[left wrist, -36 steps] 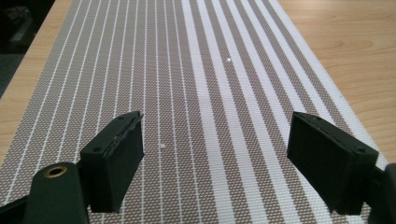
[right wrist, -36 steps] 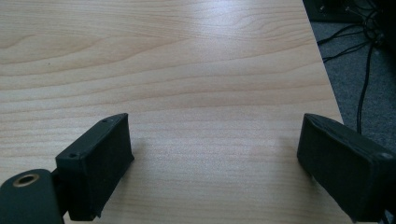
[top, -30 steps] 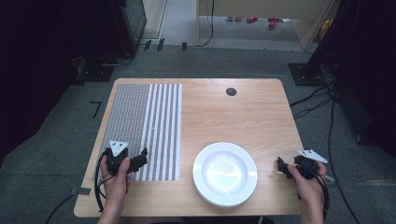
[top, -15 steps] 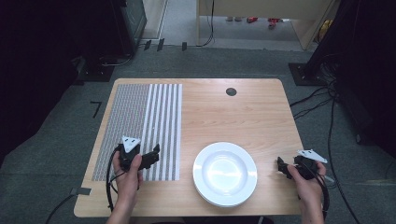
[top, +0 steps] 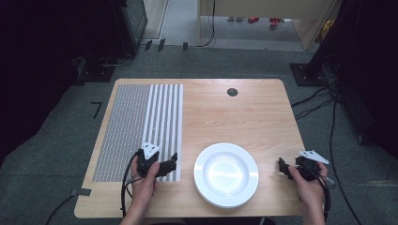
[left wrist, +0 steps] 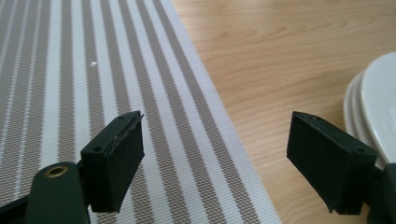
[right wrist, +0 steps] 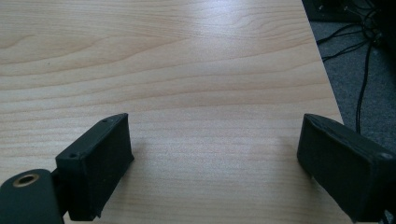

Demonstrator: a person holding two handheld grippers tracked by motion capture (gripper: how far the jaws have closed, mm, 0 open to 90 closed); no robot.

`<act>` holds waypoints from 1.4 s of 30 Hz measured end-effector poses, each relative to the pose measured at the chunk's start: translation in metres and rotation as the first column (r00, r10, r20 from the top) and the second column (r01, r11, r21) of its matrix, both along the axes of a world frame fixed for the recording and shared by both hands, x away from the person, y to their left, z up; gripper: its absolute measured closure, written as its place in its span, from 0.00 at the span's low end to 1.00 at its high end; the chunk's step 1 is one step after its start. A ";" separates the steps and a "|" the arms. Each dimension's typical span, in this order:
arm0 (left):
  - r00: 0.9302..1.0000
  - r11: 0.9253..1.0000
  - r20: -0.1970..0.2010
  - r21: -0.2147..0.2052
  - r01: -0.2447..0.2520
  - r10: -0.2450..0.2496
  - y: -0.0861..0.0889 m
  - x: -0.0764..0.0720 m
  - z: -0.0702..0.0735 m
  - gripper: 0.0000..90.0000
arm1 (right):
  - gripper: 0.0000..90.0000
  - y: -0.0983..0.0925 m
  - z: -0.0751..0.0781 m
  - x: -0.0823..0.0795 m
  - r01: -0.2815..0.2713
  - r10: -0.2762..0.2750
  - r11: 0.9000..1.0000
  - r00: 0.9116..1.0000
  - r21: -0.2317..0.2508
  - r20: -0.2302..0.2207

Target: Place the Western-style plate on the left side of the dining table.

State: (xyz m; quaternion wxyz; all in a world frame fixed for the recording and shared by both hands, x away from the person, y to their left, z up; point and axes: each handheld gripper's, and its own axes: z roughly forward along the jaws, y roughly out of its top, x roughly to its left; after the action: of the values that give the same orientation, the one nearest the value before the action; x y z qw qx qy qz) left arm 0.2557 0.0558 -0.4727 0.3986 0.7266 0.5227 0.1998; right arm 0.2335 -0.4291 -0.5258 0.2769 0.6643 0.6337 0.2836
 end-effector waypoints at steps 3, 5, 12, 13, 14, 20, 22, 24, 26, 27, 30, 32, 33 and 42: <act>1.000 1.000 0.001 0.006 0.022 -0.022 -0.006 -0.002 -0.001 0.21 | 0.11 0.000 0.000 0.000 0.002 -0.002 1.000 1.000 0.000 0.000; 0.999 0.999 0.001 -0.001 0.034 -0.034 -0.010 -0.005 -0.001 0.21 | 0.11 0.000 0.000 0.000 0.006 -0.006 1.000 1.000 0.001 0.000; 0.998 0.998 -0.006 0.003 0.070 -0.070 -0.019 -0.009 -0.003 0.21 | 0.11 0.001 0.000 0.000 0.008 -0.008 1.000 1.000 0.002 -0.001; 0.997 0.997 -0.009 -0.001 0.075 -0.075 -0.020 -0.010 -0.004 0.21 | 0.11 0.001 0.000 0.000 0.009 -0.009 1.000 1.000 0.002 -0.001; 0.997 0.997 -0.012 0.000 0.080 -0.080 -0.022 -0.011 -0.005 0.21 | 0.11 0.001 0.000 0.000 0.009 -0.009 1.000 1.000 0.002 -0.001; 0.994 0.994 -0.013 -0.022 0.111 -0.111 -0.028 -0.015 -0.003 0.21 | 0.09 0.005 0.000 0.002 0.040 -0.040 0.999 0.999 0.004 -0.004; 0.993 0.993 -0.012 -0.027 0.117 -0.117 -0.029 -0.017 -0.002 0.21 | 0.08 0.005 0.000 0.003 0.046 -0.046 0.999 0.999 0.002 -0.005; 0.992 0.991 -0.012 -0.033 0.129 -0.129 -0.031 -0.018 -0.002 0.21 | 0.08 0.006 0.000 0.003 0.052 -0.052 0.999 0.999 0.002 -0.006; 0.990 0.990 -0.009 -0.037 0.138 -0.138 -0.034 -0.020 -0.002 0.21 | 0.08 0.007 0.000 0.004 0.058 -0.058 0.998 0.998 0.003 -0.006; 0.990 0.989 -0.010 -0.037 0.142 -0.142 -0.036 -0.020 -0.002 0.21 | 0.08 0.007 0.000 0.004 0.060 -0.060 0.998 0.998 0.004 -0.006; 0.988 0.987 -0.011 -0.044 0.153 -0.153 -0.039 -0.022 -0.002 0.21 | 0.08 0.008 0.001 0.004 0.066 -0.066 0.998 0.998 0.002 -0.016; 0.987 0.986 -0.010 -0.050 0.158 -0.158 -0.040 -0.023 -0.002 0.21 | 0.10 0.010 0.002 0.004 0.078 -0.077 0.997 0.997 0.003 -0.031; 0.987 0.986 -0.010 -0.051 0.160 -0.161 -0.041 -0.024 -0.001 0.21 | 0.19 0.014 0.005 0.003 0.083 -0.083 0.997 0.996 0.003 -0.033; 0.983 0.979 -0.008 -0.089 0.184 -0.185 -0.045 -0.028 0.000 0.21 | 0.30 0.038 0.019 -0.005 0.021 -0.022 1.000 0.999 0.021 0.032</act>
State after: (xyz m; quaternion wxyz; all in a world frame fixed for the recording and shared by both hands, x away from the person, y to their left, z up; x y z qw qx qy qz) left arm 0.2279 0.0110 -0.4728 0.4426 0.7553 0.4647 0.1329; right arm 0.2283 -0.3913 -0.5069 0.2834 0.6693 0.6190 0.2977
